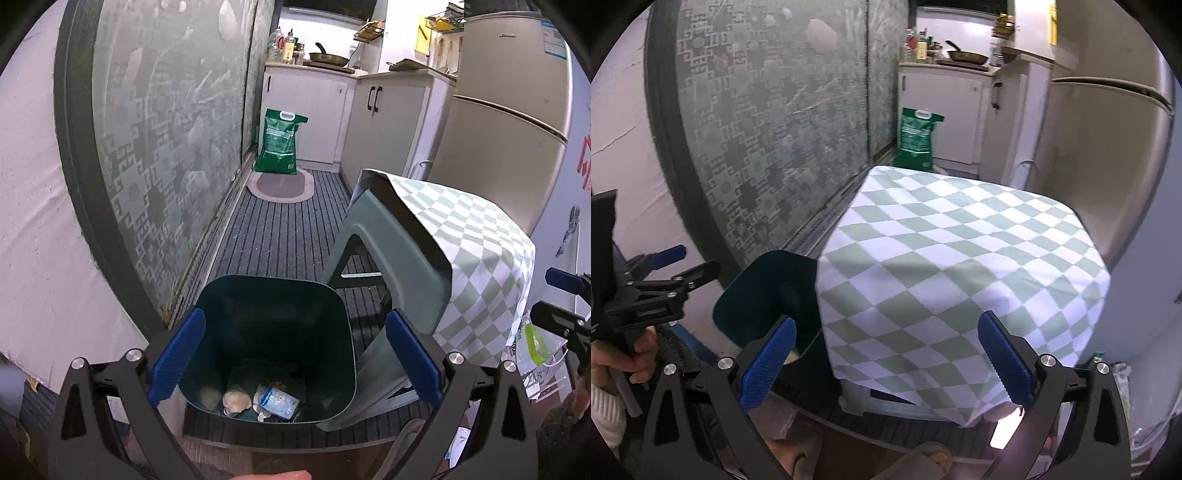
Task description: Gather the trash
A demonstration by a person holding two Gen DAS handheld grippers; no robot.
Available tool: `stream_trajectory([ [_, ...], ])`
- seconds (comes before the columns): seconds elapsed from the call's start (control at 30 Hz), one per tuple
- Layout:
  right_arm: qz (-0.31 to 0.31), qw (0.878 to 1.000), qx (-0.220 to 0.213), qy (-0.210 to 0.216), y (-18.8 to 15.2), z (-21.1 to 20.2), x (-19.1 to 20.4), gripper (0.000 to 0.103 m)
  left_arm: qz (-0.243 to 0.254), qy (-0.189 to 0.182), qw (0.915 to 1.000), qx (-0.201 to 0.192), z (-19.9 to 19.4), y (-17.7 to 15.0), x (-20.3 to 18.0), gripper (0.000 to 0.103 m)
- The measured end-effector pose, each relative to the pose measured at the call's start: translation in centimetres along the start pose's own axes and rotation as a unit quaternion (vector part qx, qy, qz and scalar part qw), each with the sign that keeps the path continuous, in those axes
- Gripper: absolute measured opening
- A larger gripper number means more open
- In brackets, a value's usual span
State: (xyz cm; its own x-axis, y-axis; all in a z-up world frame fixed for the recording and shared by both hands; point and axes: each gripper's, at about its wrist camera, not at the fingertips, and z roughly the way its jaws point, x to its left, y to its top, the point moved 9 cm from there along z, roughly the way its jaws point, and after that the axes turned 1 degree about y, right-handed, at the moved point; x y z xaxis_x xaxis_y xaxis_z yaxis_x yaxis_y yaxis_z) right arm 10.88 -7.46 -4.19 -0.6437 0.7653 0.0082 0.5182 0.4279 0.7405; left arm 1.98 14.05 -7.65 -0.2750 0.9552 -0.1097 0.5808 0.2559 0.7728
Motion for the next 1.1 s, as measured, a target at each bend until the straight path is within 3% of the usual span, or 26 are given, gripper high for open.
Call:
stream_trajectory([
  [1.1,-0.004,1.000,0.002,0.016,0.1,0.5,1.3,0.099,0.010,0.001,0.9999,0.002,0.0,-0.4,-0.4,0.100],
])
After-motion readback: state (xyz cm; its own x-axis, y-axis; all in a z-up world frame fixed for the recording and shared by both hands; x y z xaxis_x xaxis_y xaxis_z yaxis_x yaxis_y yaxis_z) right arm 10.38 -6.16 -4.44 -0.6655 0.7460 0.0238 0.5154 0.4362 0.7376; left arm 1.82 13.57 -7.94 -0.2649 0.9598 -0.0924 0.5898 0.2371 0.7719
